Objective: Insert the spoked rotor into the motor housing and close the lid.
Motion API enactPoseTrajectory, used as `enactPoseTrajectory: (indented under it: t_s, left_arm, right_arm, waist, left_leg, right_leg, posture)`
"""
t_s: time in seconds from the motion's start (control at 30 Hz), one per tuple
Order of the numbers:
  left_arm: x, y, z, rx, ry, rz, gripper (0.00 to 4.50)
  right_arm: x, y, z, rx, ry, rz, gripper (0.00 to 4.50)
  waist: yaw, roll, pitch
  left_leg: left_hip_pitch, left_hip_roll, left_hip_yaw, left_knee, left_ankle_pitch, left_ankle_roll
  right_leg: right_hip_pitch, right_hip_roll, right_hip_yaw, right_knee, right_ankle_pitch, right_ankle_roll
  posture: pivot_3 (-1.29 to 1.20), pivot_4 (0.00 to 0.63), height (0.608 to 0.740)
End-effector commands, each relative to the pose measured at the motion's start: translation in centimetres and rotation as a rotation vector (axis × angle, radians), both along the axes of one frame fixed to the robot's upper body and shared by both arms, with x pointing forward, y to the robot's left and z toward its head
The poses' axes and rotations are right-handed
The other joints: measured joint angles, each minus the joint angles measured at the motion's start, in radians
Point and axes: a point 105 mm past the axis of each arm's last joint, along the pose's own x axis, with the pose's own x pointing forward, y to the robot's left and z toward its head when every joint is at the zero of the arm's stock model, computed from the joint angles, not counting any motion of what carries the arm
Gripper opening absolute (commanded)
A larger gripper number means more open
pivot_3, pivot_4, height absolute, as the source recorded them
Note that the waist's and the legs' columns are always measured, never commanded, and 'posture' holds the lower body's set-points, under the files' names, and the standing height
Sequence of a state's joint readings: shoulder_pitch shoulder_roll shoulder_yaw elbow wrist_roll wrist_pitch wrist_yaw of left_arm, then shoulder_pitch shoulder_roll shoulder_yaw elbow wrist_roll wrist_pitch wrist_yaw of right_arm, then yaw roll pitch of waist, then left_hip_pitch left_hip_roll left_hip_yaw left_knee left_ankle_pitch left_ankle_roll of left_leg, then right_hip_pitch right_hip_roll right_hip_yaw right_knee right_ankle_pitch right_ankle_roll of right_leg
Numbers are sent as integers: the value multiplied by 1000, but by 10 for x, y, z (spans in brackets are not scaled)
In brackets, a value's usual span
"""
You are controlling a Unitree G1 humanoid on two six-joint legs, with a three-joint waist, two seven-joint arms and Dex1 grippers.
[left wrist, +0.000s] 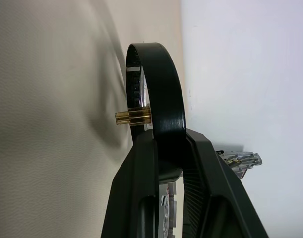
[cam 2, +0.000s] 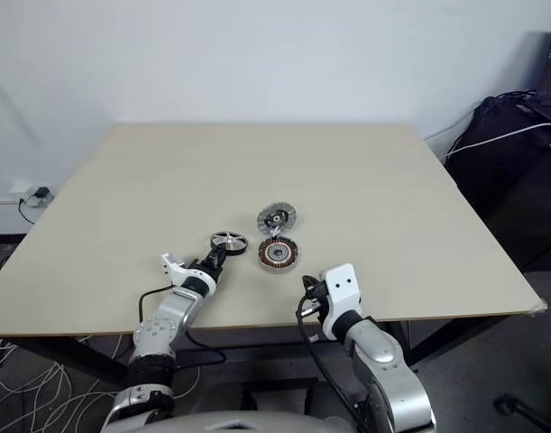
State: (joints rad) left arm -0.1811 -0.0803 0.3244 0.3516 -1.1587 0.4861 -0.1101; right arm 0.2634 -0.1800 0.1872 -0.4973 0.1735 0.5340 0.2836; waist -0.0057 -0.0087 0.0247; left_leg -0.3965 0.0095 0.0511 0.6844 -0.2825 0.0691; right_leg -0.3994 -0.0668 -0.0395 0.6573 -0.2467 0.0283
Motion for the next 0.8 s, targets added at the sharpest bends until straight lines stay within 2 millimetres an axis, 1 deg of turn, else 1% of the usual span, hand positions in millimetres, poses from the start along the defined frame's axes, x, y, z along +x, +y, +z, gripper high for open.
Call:
enactPoseTrajectory:
  t_s: [0.03, 0.07, 0.17, 0.23, 0.33, 0.37, 0.5, 0.53, 0.63, 0.8]
  left_arm:
    - [-8, -51, 41, -155, -170, -127, 363]
    - [-14, -52, 51, -165, -220, -164, 363]
    - [-34, -56, 69, -167, -322, -278, 363]
    - [-45, -58, 72, -174, -345, -339, 363]
    - [-53, -61, 70, -180, -340, -400, 363]
    - [-53, -63, 67, -175, -329, -418, 363]
    - [-47, -72, 55, -154, -289, -469, 363]
    - [-45, -75, 53, -154, -282, -475, 363]
    - [-36, -85, 46, -150, -262, -484, 363]
    - [-22, -97, 42, -148, -250, -470, 363]
  right_arm:
    - [1, 3, 17, 29, -60, 1, 0]
    - [1, 3, 17, 30, -58, -1, 0]
    - [0, 3, 16, 34, -56, -4, 0]
    - [1, 3, 15, 44, -50, -5, 0]
    - [-1, 6, 12, 79, -26, 27, 0]
    - [-2, 7, 11, 82, -20, 40, 0]
    - [-2, 7, 10, 83, -17, 47, 0]
    - [-2, 8, 10, 84, -17, 49, 0]
    - [-2, 7, 10, 84, -18, 45, 0]
    - [-2, 4, 10, 79, -22, 25, 0]
  waist:
    - [0, -1, 0]
    - [-3, -1, 0]
    - [-5, 0, 1]
    - [-4, 0, 1]
    - [-5, 1, 2]
    - [-5, 2, 2]
    - [-4, 2, 2]
    - [-4, 2, 2]
    - [-4, 2, 2]
    - [-3, 2, 2]
  left_leg:
    - [0, 0, 0, 0, 0, 0]
    - [-1, 0, 0, 0, 0, 0]
    - [-1, 0, 0, -1, 0, 0]
    - [-1, 0, 0, -1, 0, -1]
    - [0, 0, -1, -1, -1, -2]
    - [0, 0, -1, 0, -3, -5]
    - [1, 0, -2, 0, -3, -5]
    - [1, 0, -2, 0, 0, -1]
    - [0, 0, -2, 0, 0, 0]
    - [-1, -1, -1, -1, 0, 0]
  right_leg:
    - [0, 0, 0, 0, 0, 0]
    - [0, 0, 0, 0, 0, 0]
    - [0, -1, 2, -1, 0, -1]
    - [-1, -1, 2, -2, 0, -1]
    - [0, -1, 1, -2, -1, 0]
    - [0, -1, 1, -1, -1, 1]
    - [0, 0, 0, -1, -3, 4]
    - [0, 1, 0, -1, -3, 3]
    - [0, 3, 0, -1, -2, 2]
    - [-1, 5, 0, -1, -1, 0]
  posture:
    - [0, 0, 740]
    - [0, 0, 740]
    - [0, 0, 740]
    - [0, 0, 740]
    - [0, 0, 740]
    - [0, 0, 740]
    - [0, 0, 740]
    - [0, 0, 740]
    - [0, 0, 740]
    - [0, 0, 740]
